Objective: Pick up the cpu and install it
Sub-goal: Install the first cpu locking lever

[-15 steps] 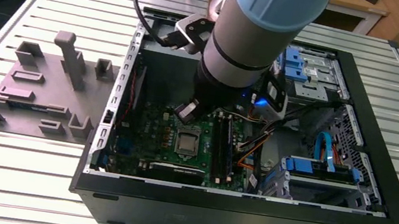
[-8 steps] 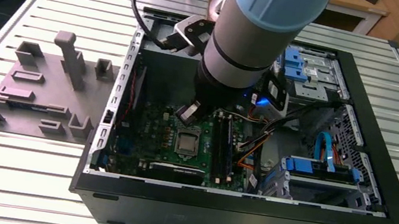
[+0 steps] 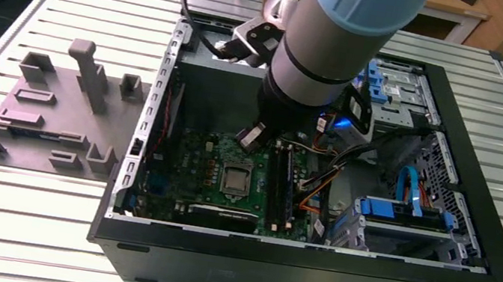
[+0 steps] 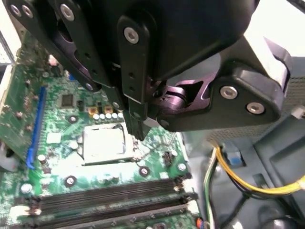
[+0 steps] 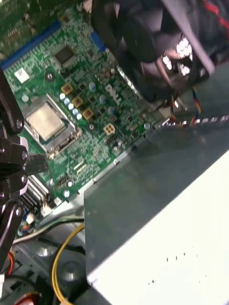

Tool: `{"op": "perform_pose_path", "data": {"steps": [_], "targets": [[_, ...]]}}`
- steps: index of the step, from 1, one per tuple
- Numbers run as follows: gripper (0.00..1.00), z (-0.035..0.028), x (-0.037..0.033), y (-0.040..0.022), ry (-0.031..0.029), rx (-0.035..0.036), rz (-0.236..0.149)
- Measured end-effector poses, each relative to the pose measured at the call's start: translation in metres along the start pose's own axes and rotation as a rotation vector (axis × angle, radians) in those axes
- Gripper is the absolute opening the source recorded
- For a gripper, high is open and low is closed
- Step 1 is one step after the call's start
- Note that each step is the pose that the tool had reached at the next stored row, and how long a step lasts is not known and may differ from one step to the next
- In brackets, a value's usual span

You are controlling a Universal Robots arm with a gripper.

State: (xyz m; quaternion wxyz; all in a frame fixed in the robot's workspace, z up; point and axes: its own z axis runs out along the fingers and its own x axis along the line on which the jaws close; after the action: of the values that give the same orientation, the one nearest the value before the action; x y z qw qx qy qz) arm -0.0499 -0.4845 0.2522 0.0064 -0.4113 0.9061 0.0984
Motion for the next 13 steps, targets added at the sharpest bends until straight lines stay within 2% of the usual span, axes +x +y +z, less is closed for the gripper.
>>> {"op": "perform_pose_path", "data": {"steps": [5, 9, 13], "targets": [[0.10, 0.0020, -0.0115, 0.0023, 0.0005, 0.0008, 0.000], [0.10, 0.0032, -0.0148, 0.0020, -0.0021, 0.0044, -0.006], [0.10, 0.0039, -0.0148, 0.0018, -0.0004, 0.0084, -0.063]]}}
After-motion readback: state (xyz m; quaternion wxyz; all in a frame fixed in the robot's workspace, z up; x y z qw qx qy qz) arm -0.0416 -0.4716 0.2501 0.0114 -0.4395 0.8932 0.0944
